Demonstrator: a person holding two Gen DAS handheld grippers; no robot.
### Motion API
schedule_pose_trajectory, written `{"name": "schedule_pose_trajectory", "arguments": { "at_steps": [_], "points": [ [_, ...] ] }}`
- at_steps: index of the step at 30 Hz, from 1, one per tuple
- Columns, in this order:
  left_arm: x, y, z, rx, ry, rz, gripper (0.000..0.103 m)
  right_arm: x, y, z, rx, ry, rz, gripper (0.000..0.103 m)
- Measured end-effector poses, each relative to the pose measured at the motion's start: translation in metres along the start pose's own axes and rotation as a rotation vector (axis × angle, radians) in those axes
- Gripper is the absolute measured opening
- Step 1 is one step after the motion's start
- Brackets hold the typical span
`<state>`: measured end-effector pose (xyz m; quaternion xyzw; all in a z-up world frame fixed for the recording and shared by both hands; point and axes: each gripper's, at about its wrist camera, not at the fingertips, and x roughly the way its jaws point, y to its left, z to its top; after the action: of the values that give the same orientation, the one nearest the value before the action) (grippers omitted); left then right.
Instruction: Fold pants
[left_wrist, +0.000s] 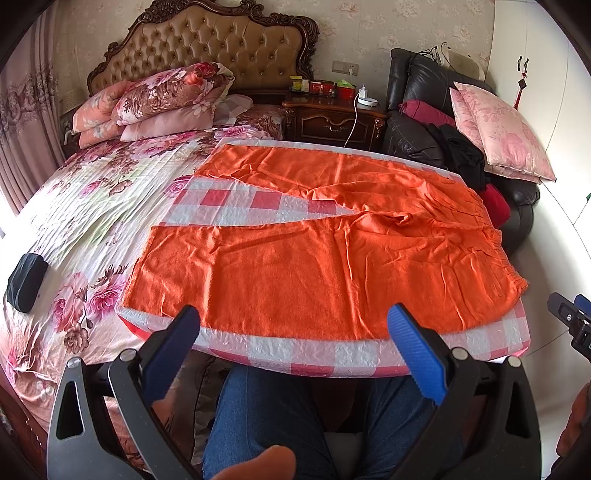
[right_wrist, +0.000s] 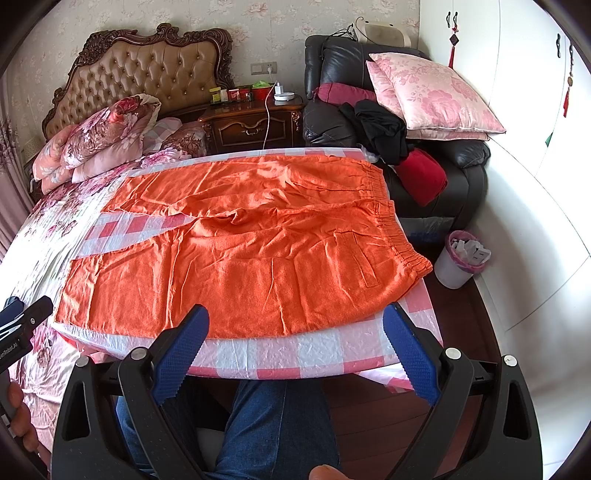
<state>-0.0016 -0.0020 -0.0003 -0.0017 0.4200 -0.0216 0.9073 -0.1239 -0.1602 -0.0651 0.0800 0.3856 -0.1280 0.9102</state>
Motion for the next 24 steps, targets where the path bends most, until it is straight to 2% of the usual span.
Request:
{"name": "schedule_pose_trajectory", "arguments": {
  "at_steps": [17,21,24],
  "points": [
    [0.007,-0.001,0.001,0.000,0.011,0.001,0.101,0.005,-0.005,0.000,-0.007,0.014,-0.003,0.092],
    [0.038,0.000,0.005,-0.026,0.038,-0.009,0.102,0.029,-0.013,0.001,0.003,0.050,0.026,0.092],
    [0.075,0.009,0.008,-0.075,0.057,-0.034,0.102,0.072,-0.033,0.012,0.004,0.098,0.002,0.092]
  ]
}}
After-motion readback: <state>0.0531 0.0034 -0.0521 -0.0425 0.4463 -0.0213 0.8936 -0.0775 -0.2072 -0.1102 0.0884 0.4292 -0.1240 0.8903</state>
